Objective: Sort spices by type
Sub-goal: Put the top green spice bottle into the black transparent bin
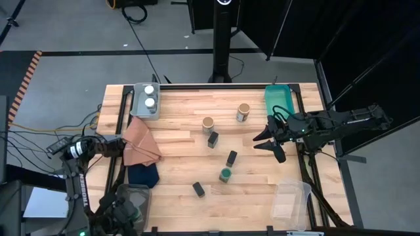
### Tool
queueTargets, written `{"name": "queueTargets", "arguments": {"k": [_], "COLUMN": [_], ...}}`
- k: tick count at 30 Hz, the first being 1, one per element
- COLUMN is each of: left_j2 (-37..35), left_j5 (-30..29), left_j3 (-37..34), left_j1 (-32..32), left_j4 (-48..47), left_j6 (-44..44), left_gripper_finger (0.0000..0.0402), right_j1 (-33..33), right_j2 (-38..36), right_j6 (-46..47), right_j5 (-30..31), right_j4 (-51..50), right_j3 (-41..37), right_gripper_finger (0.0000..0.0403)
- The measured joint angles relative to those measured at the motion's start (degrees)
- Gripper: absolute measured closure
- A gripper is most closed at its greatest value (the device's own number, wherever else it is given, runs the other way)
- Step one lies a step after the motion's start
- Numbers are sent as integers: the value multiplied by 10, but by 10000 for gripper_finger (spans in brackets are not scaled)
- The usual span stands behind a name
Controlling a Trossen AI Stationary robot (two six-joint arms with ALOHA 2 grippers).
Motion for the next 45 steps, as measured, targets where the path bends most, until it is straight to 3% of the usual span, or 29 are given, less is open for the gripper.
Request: {"name": "queueTargets", "arguments": {"k": [5,16,23,39,45], "left_j2": [0,0,0,0,0], "left_j5": [13,12,6,7,5], "left_j3": [-28,-108,-144,-185,-185], "left_j1": [-12,0,29,30,30], "left_j4": [0,-1,3,58,69], "left_j6": [-9,-168,-169,-170,-159], "left_gripper_finger": [228,228,226,224,196], "right_j1": [0,0,0,0,0], "right_j2": [0,0,0,0,0], "right_j6": [16,20,19,9,9], "right_j5": [2,4,17,32,32], "right_j4": [0,0,0,1,4], "right_j3": [0,0,0,0,0], "right_gripper_finger": [243,243,243,243,243]}}
